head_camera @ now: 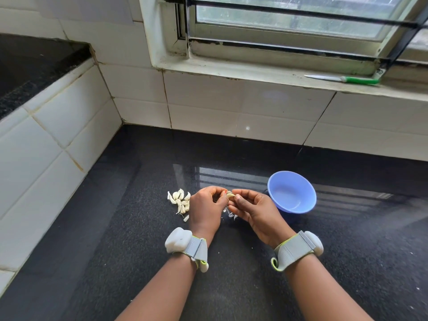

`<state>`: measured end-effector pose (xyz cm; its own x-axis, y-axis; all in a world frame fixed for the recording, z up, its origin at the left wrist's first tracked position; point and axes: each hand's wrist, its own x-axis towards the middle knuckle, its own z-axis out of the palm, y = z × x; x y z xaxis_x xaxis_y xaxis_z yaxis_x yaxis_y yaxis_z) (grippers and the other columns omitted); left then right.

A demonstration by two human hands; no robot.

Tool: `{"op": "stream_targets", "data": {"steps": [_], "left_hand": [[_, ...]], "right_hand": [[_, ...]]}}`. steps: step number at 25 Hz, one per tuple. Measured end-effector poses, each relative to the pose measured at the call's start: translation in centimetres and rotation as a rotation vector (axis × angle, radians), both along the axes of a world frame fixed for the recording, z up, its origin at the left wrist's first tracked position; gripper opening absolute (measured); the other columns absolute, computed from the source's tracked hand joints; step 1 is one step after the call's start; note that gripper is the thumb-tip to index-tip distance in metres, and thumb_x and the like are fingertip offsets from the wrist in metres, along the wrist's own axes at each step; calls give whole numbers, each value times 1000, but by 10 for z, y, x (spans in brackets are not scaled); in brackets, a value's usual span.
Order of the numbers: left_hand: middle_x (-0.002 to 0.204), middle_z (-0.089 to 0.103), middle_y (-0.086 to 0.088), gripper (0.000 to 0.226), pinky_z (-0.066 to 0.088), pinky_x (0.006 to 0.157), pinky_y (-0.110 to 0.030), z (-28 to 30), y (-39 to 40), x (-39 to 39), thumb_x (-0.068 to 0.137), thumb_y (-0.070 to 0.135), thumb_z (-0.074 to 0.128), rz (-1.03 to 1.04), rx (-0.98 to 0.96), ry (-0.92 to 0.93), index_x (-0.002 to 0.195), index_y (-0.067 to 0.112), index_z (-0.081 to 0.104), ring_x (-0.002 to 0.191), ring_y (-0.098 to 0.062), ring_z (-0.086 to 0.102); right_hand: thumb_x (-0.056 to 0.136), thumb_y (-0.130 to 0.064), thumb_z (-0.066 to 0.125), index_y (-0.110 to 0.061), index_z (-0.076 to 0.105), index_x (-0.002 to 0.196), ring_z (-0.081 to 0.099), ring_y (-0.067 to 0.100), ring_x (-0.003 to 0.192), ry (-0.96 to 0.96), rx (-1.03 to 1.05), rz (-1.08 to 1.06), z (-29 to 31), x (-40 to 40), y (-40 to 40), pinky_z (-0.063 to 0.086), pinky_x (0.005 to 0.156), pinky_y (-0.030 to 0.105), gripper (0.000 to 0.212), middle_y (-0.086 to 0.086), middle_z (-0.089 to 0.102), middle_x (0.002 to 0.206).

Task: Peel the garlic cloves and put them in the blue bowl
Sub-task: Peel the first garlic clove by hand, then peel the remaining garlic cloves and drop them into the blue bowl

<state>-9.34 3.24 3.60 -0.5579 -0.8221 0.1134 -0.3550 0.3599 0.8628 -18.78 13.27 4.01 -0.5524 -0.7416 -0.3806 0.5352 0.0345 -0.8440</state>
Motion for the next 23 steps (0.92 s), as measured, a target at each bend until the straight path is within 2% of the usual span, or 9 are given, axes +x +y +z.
{"op": "stream_targets", "data": {"steps": [5,11,16,21,23], "left_hand": [[76,72,2,8,53,68,-28,3,3,-1,83,22,69,-23,19,20,84,16,75,69,-10,66],[77,71,2,10,49,65,-19,6,1,-1,86,22,67,4,55,34,86,15,73,70,-10,64],[76,71,1,9,48,65,-22,5,0,-1,86,20,66,46,42,30,86,15,74,69,-11,63],[88,72,-3,13,49,77,-31,-2,0,-1,88,19,62,-31,-3,-98,91,13,73,82,-18,64],[97,71,-4,16,45,82,-30,-4,2,-2,90,17,58,-91,-42,-166,96,11,72,91,-20,63]], "right_hand": [[87,-7,64,6,64,112,69,24,95,92,19,20,4,1,-2,58,82,28,28,22,70,107],[93,-1,54,7,63,115,69,19,87,-48,-29,33,4,-3,0,59,80,26,24,18,70,98],[92,2,54,3,65,106,69,15,81,-102,-44,-26,4,-6,1,59,75,22,18,13,71,90],[88,4,56,1,66,100,70,11,79,-102,-68,-81,11,-13,7,56,70,16,16,10,71,88],[73,-1,67,1,65,99,71,10,80,-94,-124,-136,23,-24,13,56,70,15,26,8,73,87]]}}
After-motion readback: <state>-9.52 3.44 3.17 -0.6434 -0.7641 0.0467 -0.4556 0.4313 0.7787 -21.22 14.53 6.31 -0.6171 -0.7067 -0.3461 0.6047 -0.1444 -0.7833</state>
